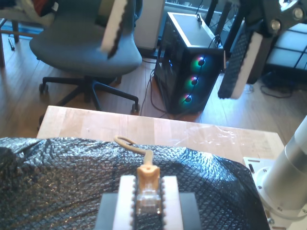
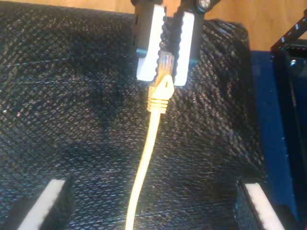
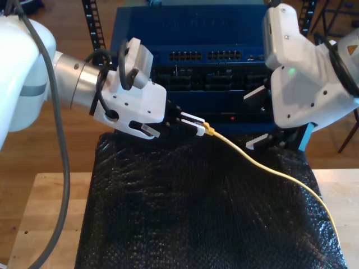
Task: Grab the cable and plug it in
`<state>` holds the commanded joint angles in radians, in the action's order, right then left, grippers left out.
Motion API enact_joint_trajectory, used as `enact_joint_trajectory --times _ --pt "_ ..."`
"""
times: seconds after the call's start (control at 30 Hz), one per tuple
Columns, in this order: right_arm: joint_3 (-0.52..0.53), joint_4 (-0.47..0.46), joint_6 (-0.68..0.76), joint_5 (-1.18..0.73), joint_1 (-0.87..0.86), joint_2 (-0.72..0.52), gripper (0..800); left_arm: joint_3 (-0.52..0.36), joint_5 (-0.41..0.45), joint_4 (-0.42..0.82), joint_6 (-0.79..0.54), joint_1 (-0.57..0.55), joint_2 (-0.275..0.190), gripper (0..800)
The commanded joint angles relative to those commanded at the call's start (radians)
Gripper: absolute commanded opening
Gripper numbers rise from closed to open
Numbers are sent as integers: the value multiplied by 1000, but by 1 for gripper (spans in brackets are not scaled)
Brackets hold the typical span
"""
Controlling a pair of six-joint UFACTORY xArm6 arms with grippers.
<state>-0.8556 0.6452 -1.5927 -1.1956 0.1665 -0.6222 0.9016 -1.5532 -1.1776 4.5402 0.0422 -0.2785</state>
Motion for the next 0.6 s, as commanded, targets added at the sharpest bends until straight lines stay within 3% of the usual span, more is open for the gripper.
enact_joint_trajectory --times 0.6 --pt "-11 8 -121 -29 5 -3 797 -3 -66 -26 40 26 23 3"
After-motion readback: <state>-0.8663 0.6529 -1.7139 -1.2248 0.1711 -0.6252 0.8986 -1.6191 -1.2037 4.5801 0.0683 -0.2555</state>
